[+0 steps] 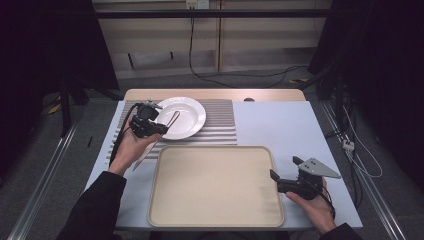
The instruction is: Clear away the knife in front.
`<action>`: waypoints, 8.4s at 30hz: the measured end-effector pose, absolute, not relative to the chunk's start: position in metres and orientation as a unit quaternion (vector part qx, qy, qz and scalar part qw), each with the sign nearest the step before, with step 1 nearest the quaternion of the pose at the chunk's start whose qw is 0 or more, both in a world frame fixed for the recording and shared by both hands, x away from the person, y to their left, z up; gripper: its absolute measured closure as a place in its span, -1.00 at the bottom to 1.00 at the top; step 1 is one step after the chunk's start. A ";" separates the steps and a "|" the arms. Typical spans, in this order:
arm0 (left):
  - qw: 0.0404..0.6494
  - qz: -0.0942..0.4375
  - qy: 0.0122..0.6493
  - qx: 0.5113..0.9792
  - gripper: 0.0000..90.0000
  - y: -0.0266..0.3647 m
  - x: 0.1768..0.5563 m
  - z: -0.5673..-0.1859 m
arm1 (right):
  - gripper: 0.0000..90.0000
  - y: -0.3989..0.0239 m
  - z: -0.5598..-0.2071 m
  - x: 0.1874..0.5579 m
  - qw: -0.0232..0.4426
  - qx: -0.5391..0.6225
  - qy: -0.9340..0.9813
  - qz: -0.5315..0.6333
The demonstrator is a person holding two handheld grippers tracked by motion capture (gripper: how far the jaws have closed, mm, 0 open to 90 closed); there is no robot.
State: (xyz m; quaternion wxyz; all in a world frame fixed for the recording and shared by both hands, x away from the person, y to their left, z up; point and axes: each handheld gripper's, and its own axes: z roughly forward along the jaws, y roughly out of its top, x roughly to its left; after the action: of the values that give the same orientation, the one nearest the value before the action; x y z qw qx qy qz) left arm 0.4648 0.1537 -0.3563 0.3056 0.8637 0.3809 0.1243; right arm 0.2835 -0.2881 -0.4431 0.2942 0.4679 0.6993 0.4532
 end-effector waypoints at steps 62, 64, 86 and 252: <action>0.230 0.041 0.376 0.896 0.77 0.087 0.388 -0.426 | -0.85 -0.286 -0.443 0.284 0.293 0.462 0.703 0.455; 0.232 0.042 0.382 0.893 0.77 0.087 0.386 -0.427 | -0.85 -0.286 -0.443 0.283 0.293 0.463 0.703 0.454; 0.317 0.087 0.350 0.877 -0.04 0.100 0.379 -0.423 | -0.86 -0.286 -0.443 0.283 0.292 0.463 0.703 0.454; 0.425 0.201 0.359 0.807 -0.88 0.176 0.340 -0.402 | -0.86 -0.288 -0.442 0.282 0.295 0.464 0.700 0.456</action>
State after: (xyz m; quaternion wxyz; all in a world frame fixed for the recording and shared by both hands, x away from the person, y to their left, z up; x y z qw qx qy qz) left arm 0.3398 0.1762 -0.4019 0.4247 0.8068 0.3586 0.2005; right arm 0.2815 -0.2882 -0.4423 0.2949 0.4635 0.7003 0.4557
